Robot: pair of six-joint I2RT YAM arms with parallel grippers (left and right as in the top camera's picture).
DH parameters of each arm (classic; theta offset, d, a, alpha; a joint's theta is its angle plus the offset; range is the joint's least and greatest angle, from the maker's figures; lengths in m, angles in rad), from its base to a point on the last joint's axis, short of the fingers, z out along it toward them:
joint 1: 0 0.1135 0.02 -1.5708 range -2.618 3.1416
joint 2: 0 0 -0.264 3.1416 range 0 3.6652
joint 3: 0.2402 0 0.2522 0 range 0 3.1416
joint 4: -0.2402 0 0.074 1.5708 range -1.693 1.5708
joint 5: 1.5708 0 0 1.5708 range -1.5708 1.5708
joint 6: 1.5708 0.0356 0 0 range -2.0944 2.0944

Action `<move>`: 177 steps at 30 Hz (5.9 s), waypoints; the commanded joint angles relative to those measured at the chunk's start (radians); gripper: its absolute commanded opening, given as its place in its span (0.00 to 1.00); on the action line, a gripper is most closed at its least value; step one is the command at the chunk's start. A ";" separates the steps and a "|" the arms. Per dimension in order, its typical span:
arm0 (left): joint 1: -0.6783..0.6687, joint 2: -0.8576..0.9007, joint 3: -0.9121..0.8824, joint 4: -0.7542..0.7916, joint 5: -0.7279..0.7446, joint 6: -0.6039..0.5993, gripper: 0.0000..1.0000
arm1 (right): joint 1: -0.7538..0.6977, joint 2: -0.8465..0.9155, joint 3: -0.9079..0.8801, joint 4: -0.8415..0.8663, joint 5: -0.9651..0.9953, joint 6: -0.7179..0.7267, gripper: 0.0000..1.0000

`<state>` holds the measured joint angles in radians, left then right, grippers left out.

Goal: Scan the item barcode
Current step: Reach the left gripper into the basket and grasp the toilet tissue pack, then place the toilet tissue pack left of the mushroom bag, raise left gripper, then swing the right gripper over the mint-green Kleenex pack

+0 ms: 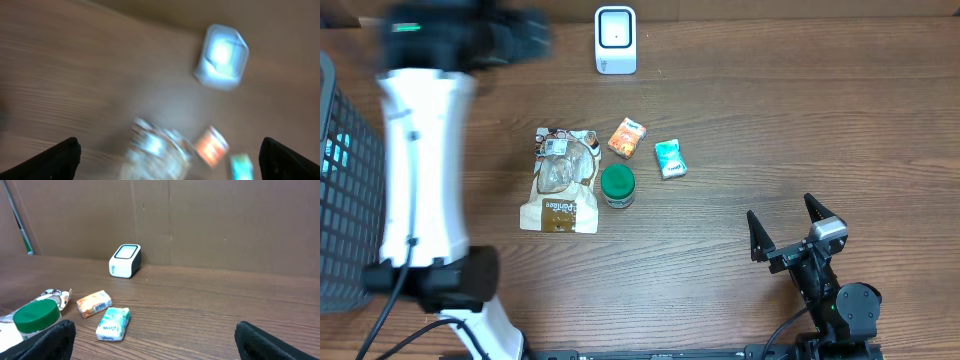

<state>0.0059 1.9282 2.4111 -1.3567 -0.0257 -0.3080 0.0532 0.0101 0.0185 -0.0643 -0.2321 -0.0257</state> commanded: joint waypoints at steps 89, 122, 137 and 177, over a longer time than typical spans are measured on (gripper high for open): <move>0.081 -0.256 -0.578 0.027 0.068 -0.037 0.04 | -0.002 -0.007 -0.010 0.004 -0.002 0.002 1.00; 0.033 -0.222 -0.819 0.283 0.138 -0.268 1.00 | -0.002 -0.007 -0.010 0.004 -0.002 0.002 1.00; 0.034 -0.223 -0.282 -0.019 0.275 0.155 1.00 | -0.002 -0.006 0.043 0.078 -0.166 0.107 1.00; 0.180 -0.216 -0.282 -0.020 0.127 0.156 1.00 | 0.159 1.651 1.297 -0.661 -0.224 0.260 0.72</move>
<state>0.1432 1.7168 2.1139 -1.3735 0.0937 -0.1753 0.1780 1.6142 1.2903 -0.7460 -0.5915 0.1196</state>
